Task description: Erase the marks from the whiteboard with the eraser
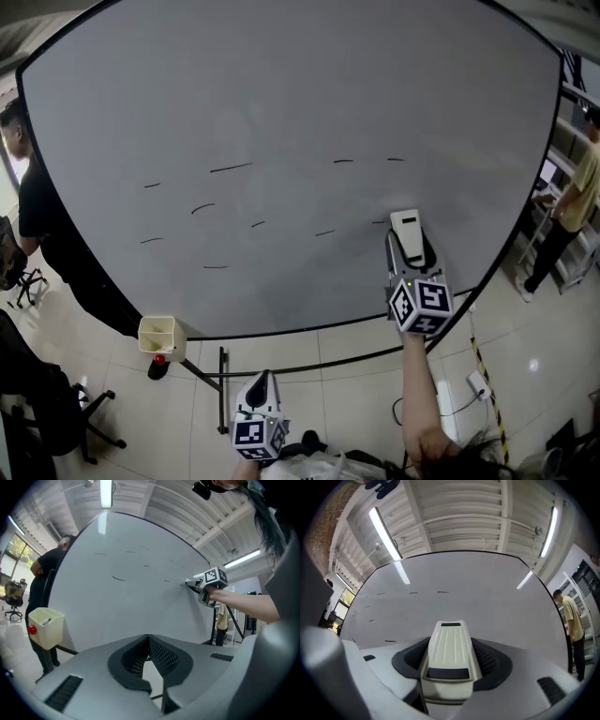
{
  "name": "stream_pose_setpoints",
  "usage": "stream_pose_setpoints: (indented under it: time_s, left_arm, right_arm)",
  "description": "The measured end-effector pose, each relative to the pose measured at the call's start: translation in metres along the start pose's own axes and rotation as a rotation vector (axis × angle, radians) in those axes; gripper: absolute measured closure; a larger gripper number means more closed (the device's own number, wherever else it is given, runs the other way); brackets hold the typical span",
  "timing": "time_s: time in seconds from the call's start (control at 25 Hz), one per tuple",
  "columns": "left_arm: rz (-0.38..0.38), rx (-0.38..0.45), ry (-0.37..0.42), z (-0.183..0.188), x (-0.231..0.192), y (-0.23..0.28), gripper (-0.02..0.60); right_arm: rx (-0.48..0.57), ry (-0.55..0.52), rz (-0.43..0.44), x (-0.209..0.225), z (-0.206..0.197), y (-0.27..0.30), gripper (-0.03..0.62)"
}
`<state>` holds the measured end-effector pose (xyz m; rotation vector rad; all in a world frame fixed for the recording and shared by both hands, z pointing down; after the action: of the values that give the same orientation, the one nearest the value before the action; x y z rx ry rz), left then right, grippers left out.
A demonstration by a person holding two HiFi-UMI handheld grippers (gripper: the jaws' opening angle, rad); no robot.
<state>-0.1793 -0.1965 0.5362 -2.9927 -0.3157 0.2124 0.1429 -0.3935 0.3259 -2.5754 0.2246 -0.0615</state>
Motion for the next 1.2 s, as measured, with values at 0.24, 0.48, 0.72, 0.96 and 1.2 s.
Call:
stream_pose_setpoints:
  time_s: [0.24,0.48,0.72,0.96,1.2]
  left_arm:
    - [-0.038,-0.014,-0.005,-0.003,-0.013,0.042,0.597]
    - [-0.043,-0.040,-0.011,-0.012,-0.017,0.056,0.597]
    - [-0.011,-0.036,-0.025,-0.013,-0.018,0.064,0.597]
    - [0.024,-0.037,-0.035,-0.012,-0.015,0.065,0.595]
    - [0.062,-0.038,-0.053,-0.014,-0.016,0.062,0.597]
  right_arm:
    - [0.031,-0.059,-0.030,-0.015,-0.020,0.003,0.319]
    - [-0.041,-0.066,0.115,-0.069,-0.060,-0.008,0.316]
    - [0.029,-0.048,-0.005,-0.019,-0.014,-0.002,0.319]
    - [0.006,-0.016,-0.083,0.022,-0.006,0.019,0.318]
    - [-0.061,-0.083,0.065,-0.062,-0.031,0.013,0.318]
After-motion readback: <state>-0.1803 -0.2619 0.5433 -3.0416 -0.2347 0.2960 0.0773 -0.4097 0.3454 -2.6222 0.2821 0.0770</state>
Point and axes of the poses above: the fingertips, and each gripper's own axes: y forward along the fingers, x to its right, z out of its top, the point moved 6 cm from there along -y, backward along the fingers, and after that the axes turned 15 degrees about x, right-handed, at the moved point
